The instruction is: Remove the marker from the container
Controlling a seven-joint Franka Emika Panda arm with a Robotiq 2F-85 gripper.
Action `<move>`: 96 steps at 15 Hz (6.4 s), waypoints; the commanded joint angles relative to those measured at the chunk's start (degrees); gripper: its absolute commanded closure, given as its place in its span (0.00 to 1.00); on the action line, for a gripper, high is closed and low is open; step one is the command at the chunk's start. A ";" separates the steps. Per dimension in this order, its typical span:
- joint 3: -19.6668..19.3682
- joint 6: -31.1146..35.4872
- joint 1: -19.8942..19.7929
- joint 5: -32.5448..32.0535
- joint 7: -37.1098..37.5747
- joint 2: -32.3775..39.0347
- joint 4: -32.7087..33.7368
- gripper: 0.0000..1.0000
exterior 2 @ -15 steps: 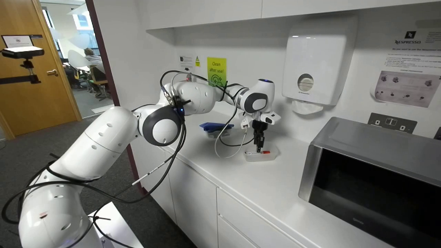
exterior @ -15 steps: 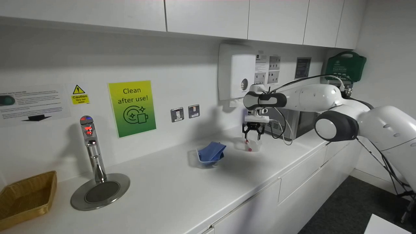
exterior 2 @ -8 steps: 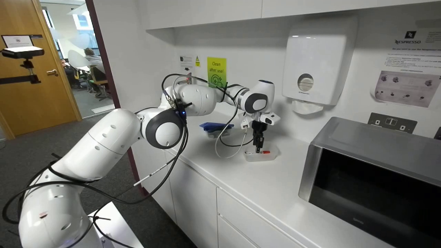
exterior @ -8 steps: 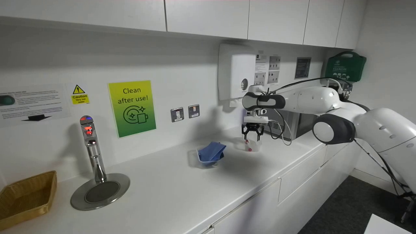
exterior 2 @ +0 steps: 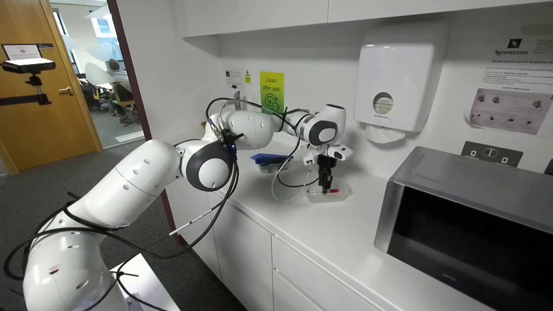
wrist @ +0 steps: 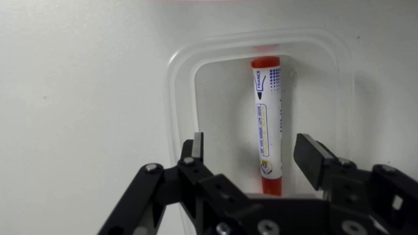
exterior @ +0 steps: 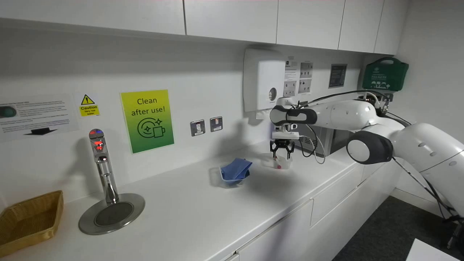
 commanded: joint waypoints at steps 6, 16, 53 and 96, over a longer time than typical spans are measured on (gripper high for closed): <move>0.31 -2.27 -0.47 0.22 -0.28 2.64 4.75 0.23; 0.62 -2.14 -0.60 0.45 -0.48 3.59 4.91 0.53; 1.92 2.87 9.54 -0.98 -9.98 -9.69 -8.05 0.95; 5.88 18.59 8.83 -5.44 -18.67 -31.35 -49.06 0.95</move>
